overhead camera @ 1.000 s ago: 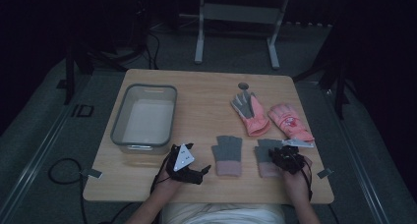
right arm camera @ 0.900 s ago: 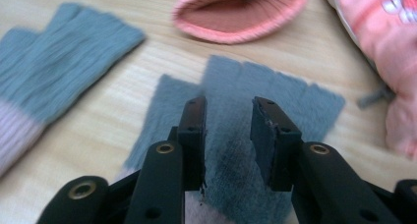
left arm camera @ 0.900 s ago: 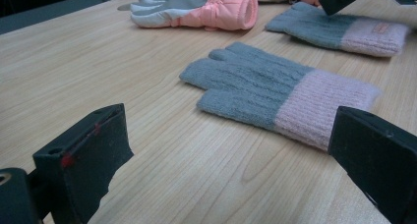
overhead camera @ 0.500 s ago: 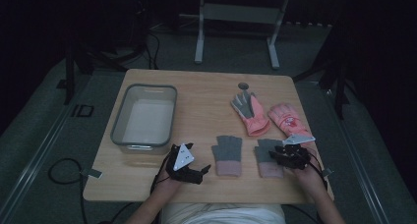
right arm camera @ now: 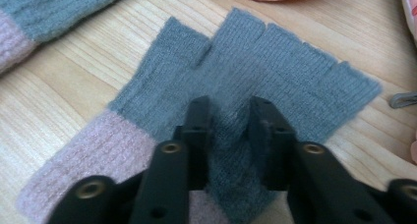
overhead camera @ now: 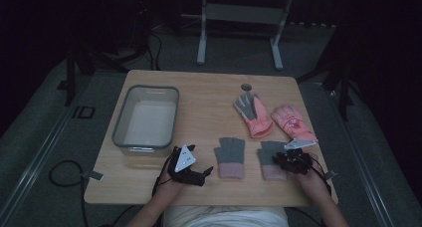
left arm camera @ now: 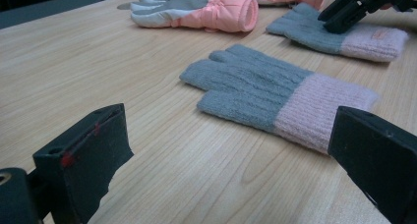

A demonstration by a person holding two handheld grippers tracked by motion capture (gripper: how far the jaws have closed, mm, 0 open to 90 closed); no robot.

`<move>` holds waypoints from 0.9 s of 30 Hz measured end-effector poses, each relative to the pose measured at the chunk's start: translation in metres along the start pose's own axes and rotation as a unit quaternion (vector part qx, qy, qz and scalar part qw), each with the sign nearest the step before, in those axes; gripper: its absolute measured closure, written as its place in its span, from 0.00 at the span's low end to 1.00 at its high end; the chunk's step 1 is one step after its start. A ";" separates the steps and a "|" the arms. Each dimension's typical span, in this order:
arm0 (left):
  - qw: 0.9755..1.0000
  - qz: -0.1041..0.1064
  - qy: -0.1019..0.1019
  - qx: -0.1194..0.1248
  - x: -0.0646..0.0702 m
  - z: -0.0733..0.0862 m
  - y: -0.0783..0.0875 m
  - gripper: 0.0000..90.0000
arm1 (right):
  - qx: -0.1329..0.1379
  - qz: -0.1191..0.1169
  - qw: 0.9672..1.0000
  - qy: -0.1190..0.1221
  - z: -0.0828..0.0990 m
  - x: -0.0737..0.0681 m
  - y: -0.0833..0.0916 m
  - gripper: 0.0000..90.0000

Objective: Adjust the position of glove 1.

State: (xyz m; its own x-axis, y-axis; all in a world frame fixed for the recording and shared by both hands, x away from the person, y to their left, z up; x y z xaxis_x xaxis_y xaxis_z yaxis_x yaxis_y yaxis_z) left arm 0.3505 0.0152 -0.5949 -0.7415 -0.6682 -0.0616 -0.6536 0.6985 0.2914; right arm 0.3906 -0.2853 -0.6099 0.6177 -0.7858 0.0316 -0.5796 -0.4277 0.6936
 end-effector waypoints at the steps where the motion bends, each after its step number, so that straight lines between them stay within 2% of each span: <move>1: 1.000 -0.001 -0.001 0.000 0.000 0.000 0.000 0.02 | 0.003 0.008 1.000 -0.004 0.000 0.000 0.000 0.88; 5: 1.000 -0.002 0.000 -0.001 0.000 0.000 0.000 0.02 | 0.005 0.020 1.000 -0.007 0.000 -0.001 -0.001 0.92; 7: 1.000 -0.003 0.001 0.000 -0.001 0.000 0.000 0.02 | 0.007 0.029 0.999 -0.018 -0.002 -0.002 0.000 0.95; 8: 1.000 -0.004 0.001 0.001 -0.001 0.000 0.000 0.02 | 0.011 0.029 0.999 -0.036 -0.005 -0.003 0.003 0.95; 11: 1.000 -0.003 0.001 0.000 -0.001 0.000 0.000 0.02 | 0.019 0.034 0.998 -0.039 -0.012 -0.003 0.008 0.95; 19: 1.000 -0.003 0.002 0.001 -0.001 0.000 0.000 0.02 | 0.067 0.037 0.996 -0.049 -0.054 -0.009 0.039 0.95; 24: 1.000 -0.003 0.004 0.000 -0.001 0.000 0.000 0.02 | 0.095 0.029 0.994 -0.042 -0.084 -0.022 0.054 0.95; 27: 1.000 -0.001 0.006 0.001 -0.001 0.000 0.000 0.02 | 0.104 0.021 0.994 -0.033 -0.099 -0.034 0.057 0.95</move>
State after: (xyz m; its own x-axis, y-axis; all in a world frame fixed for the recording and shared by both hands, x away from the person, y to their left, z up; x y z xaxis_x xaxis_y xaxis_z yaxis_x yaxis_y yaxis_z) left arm 0.3514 0.0162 -0.5947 -0.7380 -0.6728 -0.0519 -0.6559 0.6973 0.2890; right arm 0.3895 -0.2388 -0.5000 0.5587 -0.8293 0.0052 -0.7056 -0.4720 0.5286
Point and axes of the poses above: each handheld gripper's, and its own axes: y roughly backward along the jaws, z roughly out of its underside, x roughly to its right, the point moved 9 cm from there along -y, roughly forward along the jaws, and after that the axes turned 6 degrees about x, right-handed, at the moved point
